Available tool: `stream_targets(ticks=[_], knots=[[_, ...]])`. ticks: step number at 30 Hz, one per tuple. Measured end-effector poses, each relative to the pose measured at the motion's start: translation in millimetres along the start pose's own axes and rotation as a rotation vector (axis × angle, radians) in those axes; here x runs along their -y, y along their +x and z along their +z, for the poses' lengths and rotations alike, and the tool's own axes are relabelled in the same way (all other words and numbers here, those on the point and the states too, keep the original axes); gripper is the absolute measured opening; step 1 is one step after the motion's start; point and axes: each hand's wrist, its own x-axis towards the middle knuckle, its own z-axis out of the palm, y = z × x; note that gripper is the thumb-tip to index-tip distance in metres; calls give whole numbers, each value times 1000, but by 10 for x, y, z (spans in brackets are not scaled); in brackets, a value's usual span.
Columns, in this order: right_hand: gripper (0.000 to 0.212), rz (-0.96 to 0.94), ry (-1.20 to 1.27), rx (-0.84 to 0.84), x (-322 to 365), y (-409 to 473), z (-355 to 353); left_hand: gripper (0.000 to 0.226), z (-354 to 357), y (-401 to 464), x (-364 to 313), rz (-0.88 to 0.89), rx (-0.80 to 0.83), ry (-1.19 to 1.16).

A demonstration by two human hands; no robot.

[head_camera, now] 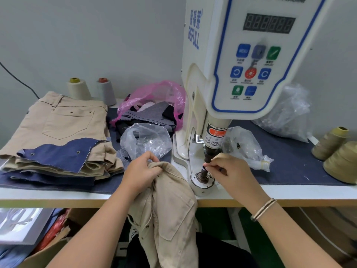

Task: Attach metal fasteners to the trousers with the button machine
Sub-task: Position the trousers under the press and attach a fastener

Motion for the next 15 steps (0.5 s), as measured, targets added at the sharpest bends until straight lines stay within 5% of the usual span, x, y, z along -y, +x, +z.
stream_targets(ticks=[3, 6, 8, 10, 13, 15], knots=[[13, 16, 119, -95, 2, -107, 8, 17, -34, -46, -89, 0, 62, -108], [20, 57, 307, -237, 43, -311, 47, 25, -93, -170, -299, 29, 295, -354], [23, 48, 415, -84, 56, -429, 102, 27, -118, -275, -475, 65, 521, -481], [51, 33, 574, 242, 61, -497, 138, 28, -130, -358, -640, 83, 676, -545], [80, 91, 853, 553, 19, -510, 125, 30, -185, -387, -834, 70, 739, -651], [77, 208, 880, 650, -9, -481, 77, 35, -227, -357, -918, 76, 787, -697]])
